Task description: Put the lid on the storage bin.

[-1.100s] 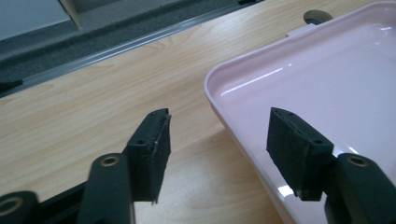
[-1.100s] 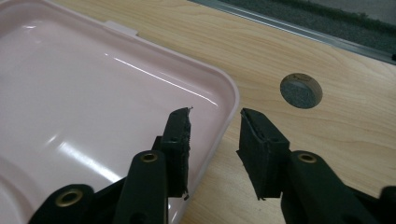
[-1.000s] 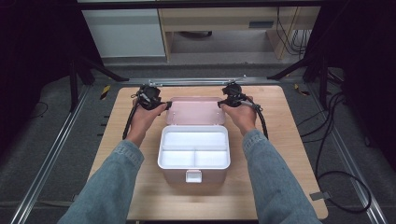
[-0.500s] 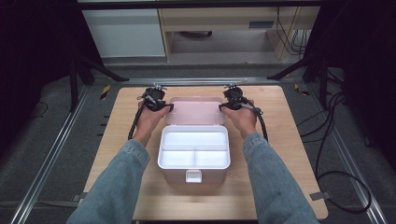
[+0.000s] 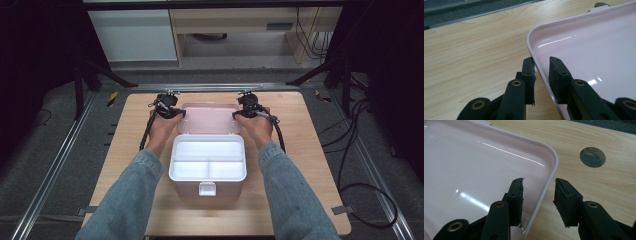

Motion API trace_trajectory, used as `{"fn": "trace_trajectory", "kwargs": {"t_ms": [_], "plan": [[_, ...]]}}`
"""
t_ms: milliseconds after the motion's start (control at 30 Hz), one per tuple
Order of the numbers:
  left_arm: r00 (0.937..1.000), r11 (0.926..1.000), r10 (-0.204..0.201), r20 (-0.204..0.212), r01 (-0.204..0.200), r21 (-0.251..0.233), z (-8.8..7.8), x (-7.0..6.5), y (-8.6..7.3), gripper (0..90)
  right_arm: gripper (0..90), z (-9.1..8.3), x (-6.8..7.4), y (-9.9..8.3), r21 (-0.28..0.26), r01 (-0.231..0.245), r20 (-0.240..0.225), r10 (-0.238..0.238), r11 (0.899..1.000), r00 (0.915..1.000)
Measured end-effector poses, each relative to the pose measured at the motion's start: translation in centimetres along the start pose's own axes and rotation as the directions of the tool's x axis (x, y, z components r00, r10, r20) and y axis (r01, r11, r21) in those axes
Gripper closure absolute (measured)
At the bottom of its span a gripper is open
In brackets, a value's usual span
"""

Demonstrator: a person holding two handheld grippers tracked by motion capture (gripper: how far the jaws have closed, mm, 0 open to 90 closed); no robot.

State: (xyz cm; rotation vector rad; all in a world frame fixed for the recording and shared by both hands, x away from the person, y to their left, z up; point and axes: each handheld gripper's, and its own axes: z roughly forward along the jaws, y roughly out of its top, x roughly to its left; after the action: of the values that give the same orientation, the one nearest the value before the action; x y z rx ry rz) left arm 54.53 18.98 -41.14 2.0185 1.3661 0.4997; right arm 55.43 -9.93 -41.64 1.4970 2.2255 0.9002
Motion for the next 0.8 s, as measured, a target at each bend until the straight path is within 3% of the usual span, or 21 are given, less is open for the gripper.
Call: {"fn": "trace_trajectory", "kwargs": {"t_ms": [300, 567, 633, 700, 800], "plan": [[0.9998, 0.9988, -0.017, -0.002, 0.017, -0.046, -1.7, -0.6, 0.6, 79.3, 55.5, -1.4, -0.4, 0.0, -0.033, -0.036, -0.018, 0.035, 0.999, 0.9992], [0.9999, 0.9973, -0.010, -0.012, 0.009, -0.073, -3.6, -1.3, 0.8, 81.7, 66.8, -3.1, 0.1, 0.0, -0.068, -0.049, -0.045, 0.046, 0.996, 0.9979], [0.9998, 0.9967, -0.013, -0.015, 0.012, -0.081, -4.1, -1.4, 0.9, 81.9, 68.8, -3.6, 0.4, 0.1, -0.081, -0.045, -0.032, 0.042, 0.996, 0.9986], [0.9996, 0.9953, -0.028, -0.003, 0.028, -0.093, -4.7, -1.2, 0.9, 82.3, 76.9, -4.2, 0.5, 0.4, -0.110, -0.039, -0.008, 0.038, 0.993, 0.9992], [0.9995, 0.9948, -0.031, -0.008, 0.030, -0.097, -5.1, -1.2, 1.0, 82.4, 78.1, -4.6, 0.8, 0.8, -0.119, -0.020, 0.013, 0.022, 0.993, 0.9997]]}}
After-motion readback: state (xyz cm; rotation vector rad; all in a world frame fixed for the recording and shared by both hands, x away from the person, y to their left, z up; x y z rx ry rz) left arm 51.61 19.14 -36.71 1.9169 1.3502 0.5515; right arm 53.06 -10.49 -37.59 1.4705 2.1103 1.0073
